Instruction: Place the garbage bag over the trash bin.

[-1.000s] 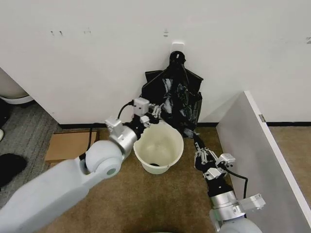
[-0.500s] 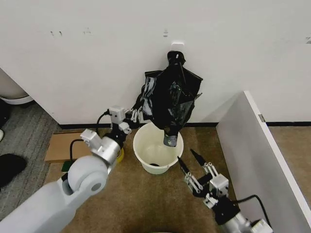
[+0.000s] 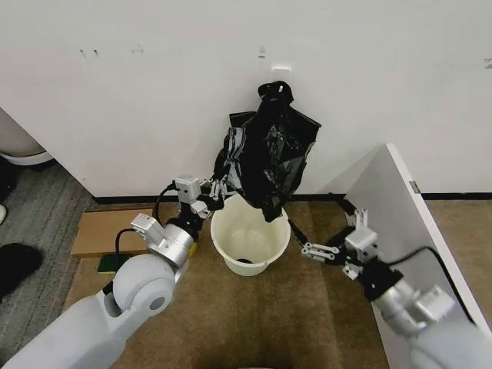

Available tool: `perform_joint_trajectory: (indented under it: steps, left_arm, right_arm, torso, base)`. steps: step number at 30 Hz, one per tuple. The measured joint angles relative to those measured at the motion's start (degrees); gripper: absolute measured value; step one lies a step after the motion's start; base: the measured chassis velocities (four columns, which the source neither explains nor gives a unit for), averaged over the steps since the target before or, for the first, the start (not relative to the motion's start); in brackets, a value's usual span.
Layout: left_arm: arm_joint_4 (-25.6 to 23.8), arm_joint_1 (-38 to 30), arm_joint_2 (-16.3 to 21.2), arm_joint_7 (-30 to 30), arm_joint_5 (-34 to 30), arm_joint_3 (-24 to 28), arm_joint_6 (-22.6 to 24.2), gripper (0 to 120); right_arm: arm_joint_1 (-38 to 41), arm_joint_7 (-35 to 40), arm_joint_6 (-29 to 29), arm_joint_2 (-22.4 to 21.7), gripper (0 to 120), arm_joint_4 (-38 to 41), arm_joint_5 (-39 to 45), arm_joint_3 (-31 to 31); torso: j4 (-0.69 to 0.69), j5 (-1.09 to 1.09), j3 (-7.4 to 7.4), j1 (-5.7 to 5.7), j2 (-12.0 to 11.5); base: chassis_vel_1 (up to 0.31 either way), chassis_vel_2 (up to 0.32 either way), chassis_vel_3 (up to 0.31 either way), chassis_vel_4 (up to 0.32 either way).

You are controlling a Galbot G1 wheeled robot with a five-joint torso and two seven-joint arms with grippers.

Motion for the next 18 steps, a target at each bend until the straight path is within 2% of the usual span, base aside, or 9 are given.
perform_joint_trajectory:
  steps: [1,3,4,5,9,12,13,15,18]
  left_arm:
    - [0.19,-0.29,-0.33,0.02,-0.02,0.26,0.00,0]
    - [0.52,-0.67,-0.99,0.06,-0.04,0.63,0.00,0]
    - [0.74,-0.79,-1.42,0.09,-0.04,0.80,0.00,0]
    - [0.74,-0.79,-1.42,0.09,-0.04,0.80,0.00,0]
    - [1.05,-0.15,-2.19,0.25,0.11,0.72,0.00,0]
    - [1.05,1.37,-2.53,0.43,0.51,-0.44,0.00,0]
    - [1.05,1.37,-2.53,0.43,0.51,-0.44,0.00,0]
    - [0.84,2.34,-2.24,0.53,0.73,-1.19,-0.11,0]
    - [0.02,3.52,-1.65,0.62,1.09,-1.90,-0.28,0]
  right_arm:
    - [1.88,-0.06,-1.11,-1.72,100,-0.17,0.41,-0.61]
    - [6.44,-0.11,-3.05,-5.63,100,-0.51,1.66,-1.68]
    - [9.63,-0.12,-4.04,-8.17,100,-0.78,2.46,-2.70]
    - [9.63,-0.12,-4.04,-8.17,100,-0.78,2.46,-2.70]
    - [22.46,-0.07,-7.81,-12.98,100,-1.60,6.70,-11.94]
    - [37.70,-0.05,-9.77,-11.33,100,-4.01,8.28,-25.94]
    - [37.70,-0.05,-9.77,-11.33,100,-4.01,8.28,-25.94]
    - [44.90,-0.04,-10.56,-8.56,100,-5.97,8.08,-32.90]
    - [51.50,-0.03,-11.23,-5.59,100,-8.36,7.19,-38.87]
  torso:
    - [-0.03,0.01,0.00,0.00,0.00]
    - [0.04,0.03,0.00,0.00,0.00]
    - [0.00,0.01,0.00,0.00,0.00]
    - [0.00,0.01,0.00,0.00,0.00]
    - [0.03,-0.01,0.00,0.00,0.00]
    - [0.01,0.01,0.00,0.00,0.00]
    - [0.01,0.01,0.00,0.00,0.00]
    - [0.04,-0.02,0.00,0.00,0.00]
    - [0.06,-0.02,0.00,0.00,0.00]
  base:
    - [0.000,0.000,0.000,0.000]
    - [0.000,0.000,0.000,0.000]
    - [0.000,0.000,0.000,0.000]
    - [0.000,0.000,0.000,0.000]
    - [0.000,0.000,0.000,0.000]
    - [0.000,0.000,0.000,0.000]
    - [0.000,0.000,0.000,0.000]
    - [0.000,0.000,0.000,0.000]
    - [0.000,0.000,0.000,0.000]
